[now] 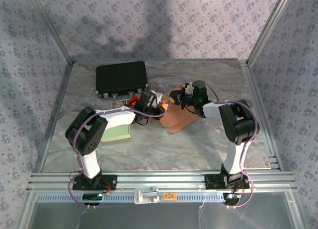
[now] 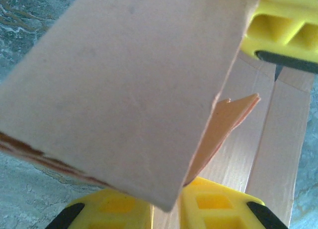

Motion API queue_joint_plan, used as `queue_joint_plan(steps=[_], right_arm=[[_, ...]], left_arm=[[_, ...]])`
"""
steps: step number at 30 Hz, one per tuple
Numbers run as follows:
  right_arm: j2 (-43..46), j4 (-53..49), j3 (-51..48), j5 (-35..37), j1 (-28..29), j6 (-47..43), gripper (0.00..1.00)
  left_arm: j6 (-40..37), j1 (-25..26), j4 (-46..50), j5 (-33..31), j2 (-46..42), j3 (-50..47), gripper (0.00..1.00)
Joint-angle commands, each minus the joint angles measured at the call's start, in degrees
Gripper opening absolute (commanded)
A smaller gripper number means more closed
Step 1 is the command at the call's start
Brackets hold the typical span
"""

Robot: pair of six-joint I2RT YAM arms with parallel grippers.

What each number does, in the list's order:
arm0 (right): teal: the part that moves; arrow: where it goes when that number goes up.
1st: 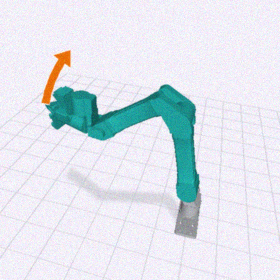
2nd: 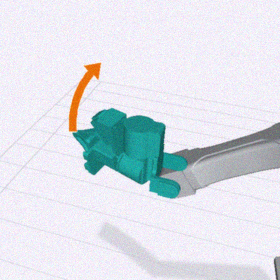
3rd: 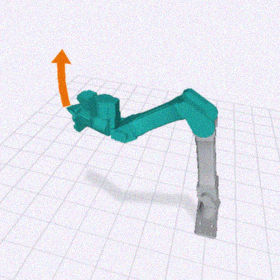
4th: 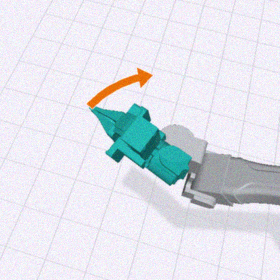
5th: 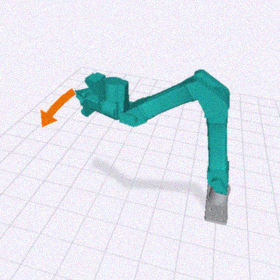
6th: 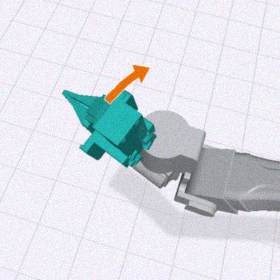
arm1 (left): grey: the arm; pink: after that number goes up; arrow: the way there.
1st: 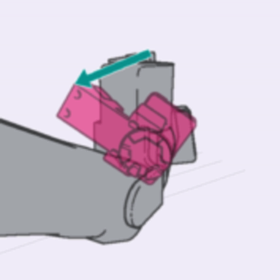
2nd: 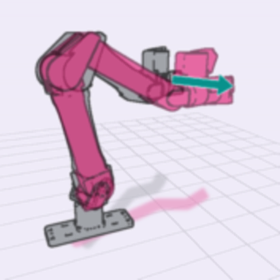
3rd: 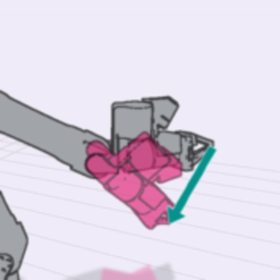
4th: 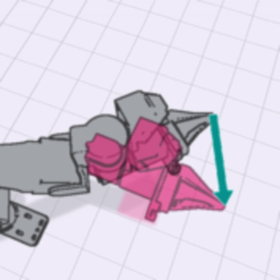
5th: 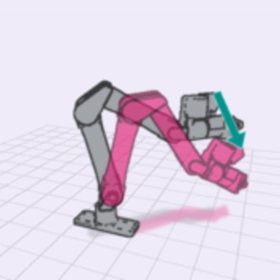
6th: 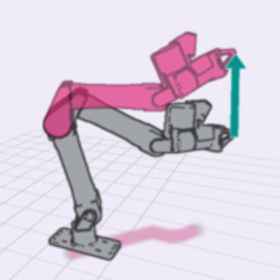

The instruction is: Fold the paper box

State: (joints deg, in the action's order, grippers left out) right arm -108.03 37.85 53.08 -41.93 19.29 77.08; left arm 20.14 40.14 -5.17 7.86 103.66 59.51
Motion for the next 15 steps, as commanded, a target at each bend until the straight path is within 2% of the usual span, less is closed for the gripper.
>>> queue_joint_plan(steps=[1, 10, 15], right_arm=[[0.45, -0.63, -2.53, 0.82, 1.12, 1.46, 0.00], [0.28, -0.94, -2.46, 1.11, 1.64, 2.14, 0.00], [0.26, 0.14, -2.65, 2.34, 2.42, 3.76, 0.00]], left_arm=[[1.76, -0.90, -4.76, -3.27, 1.47, -0.58, 0.19], [1.76, -0.82, -5.87, -2.56, 2.21, -0.19, 0.13], [2.42, -0.42, -5.50, -4.73, 2.67, 0.58, 0.13]])
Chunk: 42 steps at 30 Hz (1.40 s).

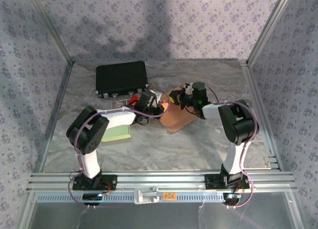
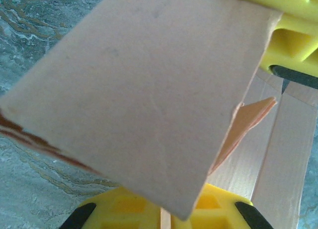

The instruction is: Fold the paper box

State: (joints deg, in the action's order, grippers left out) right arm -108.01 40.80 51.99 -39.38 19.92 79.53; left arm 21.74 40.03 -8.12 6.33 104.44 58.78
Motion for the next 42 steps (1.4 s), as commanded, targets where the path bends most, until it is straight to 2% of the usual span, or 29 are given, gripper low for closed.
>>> queue_joint_plan(steps=[1, 4, 9, 17, 20, 25, 42], right_arm=[[0.33, -2.53, -1.79, 0.35, 2.00, 1.91, 0.00], [0.69, -2.30, -2.16, 1.92, 2.24, 3.68, 0.00], [1.64, -7.72, -0.40, 2.29, 2.08, 4.37, 0.00], [2.00, -18.35, 3.54, 1.10, 1.89, 2.83, 0.00], [0.88, -19.24, 4.75, 0.79, 1.77, 1.36, 0.00], [-2.06, -12.06, 4.19, 1.93, 1.49, 1.76, 0.00], [-6.55, 2.01, 0.15, 5.28, 1.89, -1.17, 0.00]], left_arm=[[1.22, -0.30, -2.53, -3.80, 1.90, 1.25, 0.13], [2.14, -0.30, -3.39, -5.07, 1.82, 0.74, 0.13], [1.23, -0.74, -5.28, -4.83, 0.70, -0.71, 0.24], [-1.35, -3.53, -5.53, -0.39, 2.07, 0.31, 0.23], [-2.72, -3.82, -5.08, 0.99, 3.34, 1.84, 0.21], [-3.03, -4.60, -5.27, 0.73, 4.37, 3.45, 0.18], [0.25, -6.78, -6.95, -0.35, 6.22, 6.09, 0.11]])
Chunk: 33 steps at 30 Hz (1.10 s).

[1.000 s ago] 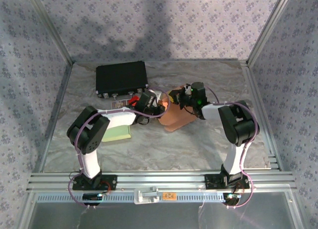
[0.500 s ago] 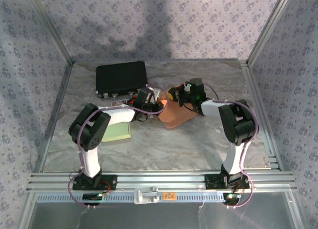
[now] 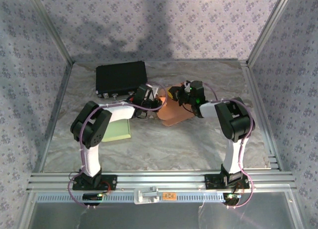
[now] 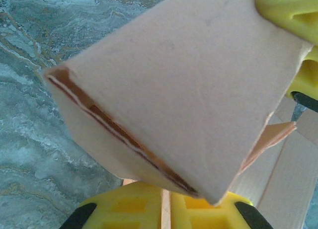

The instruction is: Fold the paper box

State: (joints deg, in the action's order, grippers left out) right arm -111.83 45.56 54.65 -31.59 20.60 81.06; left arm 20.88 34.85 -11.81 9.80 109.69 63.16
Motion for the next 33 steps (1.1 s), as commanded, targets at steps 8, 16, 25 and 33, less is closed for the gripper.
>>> queue_joint_plan(steps=[8, 16, 25, 33], right_arm=[[-4.50, -2.85, 0.14, -2.83, 1.79, 2.07, 0.00], [-2.55, -13.96, 5.71, -0.01, 2.25, 6.10, 0.00], [-1.99, -19.90, 6.77, -0.29, 1.75, 6.83, 0.00], [-3.78, -19.76, 7.91, -1.36, 2.33, 7.01, 0.00]], left_arm=[[2.58, -2.16, -5.01, -3.34, 0.66, 2.69, 0.06], [1.79, -2.67, -6.65, -1.07, 0.50, 3.83, 0.00], [-3.18, -5.02, -6.56, 0.26, 1.01, 1.75, 0.25], [-5.15, -5.82, -2.45, 0.99, 4.14, 7.14, 0.20]])
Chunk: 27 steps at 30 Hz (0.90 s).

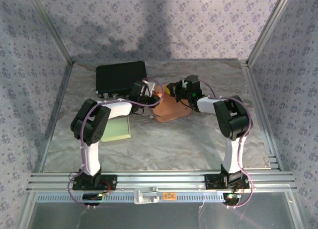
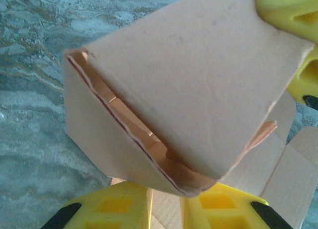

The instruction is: Fold the paper box

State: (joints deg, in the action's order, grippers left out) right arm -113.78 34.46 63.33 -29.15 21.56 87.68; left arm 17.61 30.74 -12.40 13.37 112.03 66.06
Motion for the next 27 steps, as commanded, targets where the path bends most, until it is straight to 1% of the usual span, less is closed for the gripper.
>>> queue_joint_plan(steps=[1, 7, 11, 13, 19, 27], right_arm=[[-2.01, -8.62, -0.67, -3.93, 1.46, 0.30, 0.00], [-3.38, -6.94, -1.52, -3.42, 2.07, 0.42, 0.00], [-3.32, -3.46, -2.19, -1.56, 1.99, 1.50, 0.00], [-2.25, -2.99, -2.12, -0.23, 1.77, 1.57, 0.00], [5.85, -10.21, -5.53, 4.06, 1.80, 1.71, 0.00], [19.84, -21.96, -16.11, 6.58, 4.57, 1.00, 0.00]], left_arm=[[-1.79, -1.65, -1.67, -2.65, 2.08, 4.80, 0.19], [-0.88, -1.22, -1.04, -4.21, 3.02, 7.20, 0.12], [-0.70, -0.90, -1.04, -5.02, 2.04, 7.41, 0.07], [-0.14, -0.78, -1.01, -4.64, 1.30, 7.34, 0.07], [2.31, 1.02, -0.27, -2.61, -2.54, 3.63, 0.10], [6.21, 7.12, -0.65, -3.05, -13.44, -9.41, 0.14]])
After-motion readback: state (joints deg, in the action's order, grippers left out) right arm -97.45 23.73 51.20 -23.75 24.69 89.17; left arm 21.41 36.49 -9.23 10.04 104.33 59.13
